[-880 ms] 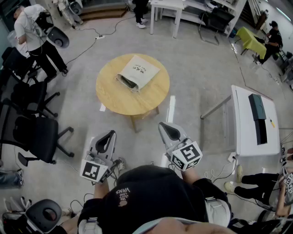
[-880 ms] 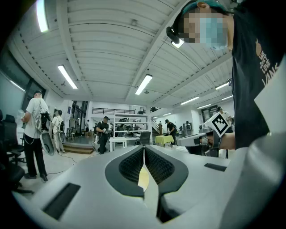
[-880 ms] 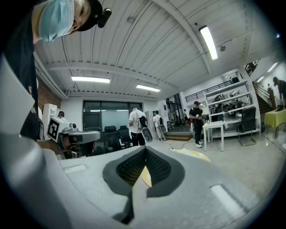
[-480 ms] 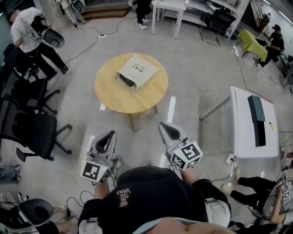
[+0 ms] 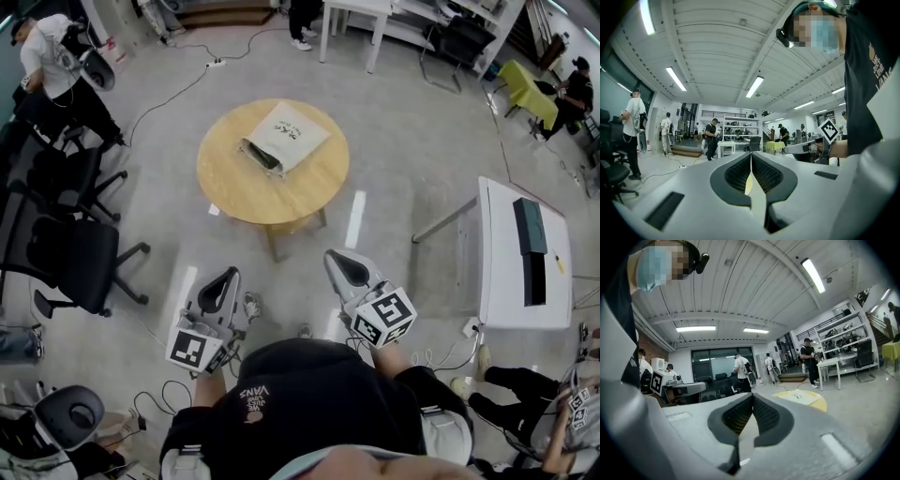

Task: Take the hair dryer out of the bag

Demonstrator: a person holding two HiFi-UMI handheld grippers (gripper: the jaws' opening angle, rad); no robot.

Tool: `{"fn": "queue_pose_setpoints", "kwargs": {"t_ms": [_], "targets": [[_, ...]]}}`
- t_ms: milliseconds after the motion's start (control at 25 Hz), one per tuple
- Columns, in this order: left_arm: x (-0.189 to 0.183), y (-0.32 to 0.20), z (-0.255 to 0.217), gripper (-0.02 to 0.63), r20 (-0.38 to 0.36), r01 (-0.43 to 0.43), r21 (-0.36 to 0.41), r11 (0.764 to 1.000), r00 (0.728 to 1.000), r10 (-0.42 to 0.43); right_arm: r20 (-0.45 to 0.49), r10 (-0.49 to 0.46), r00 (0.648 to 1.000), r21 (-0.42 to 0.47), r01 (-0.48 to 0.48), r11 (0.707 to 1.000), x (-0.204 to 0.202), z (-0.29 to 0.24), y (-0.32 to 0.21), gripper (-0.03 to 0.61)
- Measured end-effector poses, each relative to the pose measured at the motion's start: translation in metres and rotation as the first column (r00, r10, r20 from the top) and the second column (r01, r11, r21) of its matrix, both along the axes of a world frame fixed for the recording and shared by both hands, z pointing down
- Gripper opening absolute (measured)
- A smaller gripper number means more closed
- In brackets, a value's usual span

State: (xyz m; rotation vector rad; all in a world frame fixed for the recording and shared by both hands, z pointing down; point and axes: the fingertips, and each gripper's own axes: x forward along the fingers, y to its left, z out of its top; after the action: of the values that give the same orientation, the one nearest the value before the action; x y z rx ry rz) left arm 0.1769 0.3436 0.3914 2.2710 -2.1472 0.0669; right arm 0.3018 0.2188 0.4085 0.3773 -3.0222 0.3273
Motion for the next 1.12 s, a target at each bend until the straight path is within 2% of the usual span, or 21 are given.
{"fn": "queue_pose_setpoints", "kwargs": {"t_ms": [240,400,680,1120], "targets": [[-0.012,-0.014,-0.007,0.018,0.007,-0.013,0.021,1.000,1.000,0.013,0.011,0.002,1.000,0.007,-0.002,1.000,-0.013,-0.007,-0.014,-0.002],[-0.032,-0.023,-0.007,0.018,-0.028,-0.017,-0.008,1.000,0.999,0.017,0.014,0.006,1.000,0.004,-0.006,1.000,-0.037,-0.009,-0.022,-0.002],[-0.088,-0.045,-0.011,0.018,-0.057,-0.045,-0.032,0.998,0.997,0.044,0.004,0.032,0.999,0.005,-0.032,0.999,-0.092,-0.010,-0.040,-0.002],[-0.174,-0.084,-0.011,0.018,-0.055,-0.155,-0.041,0.987,0.987,0.153,0.005,0.132,0.991,-0.001,-0.132,0.991,-0.172,-0.011,-0.065,-0.002]]}}
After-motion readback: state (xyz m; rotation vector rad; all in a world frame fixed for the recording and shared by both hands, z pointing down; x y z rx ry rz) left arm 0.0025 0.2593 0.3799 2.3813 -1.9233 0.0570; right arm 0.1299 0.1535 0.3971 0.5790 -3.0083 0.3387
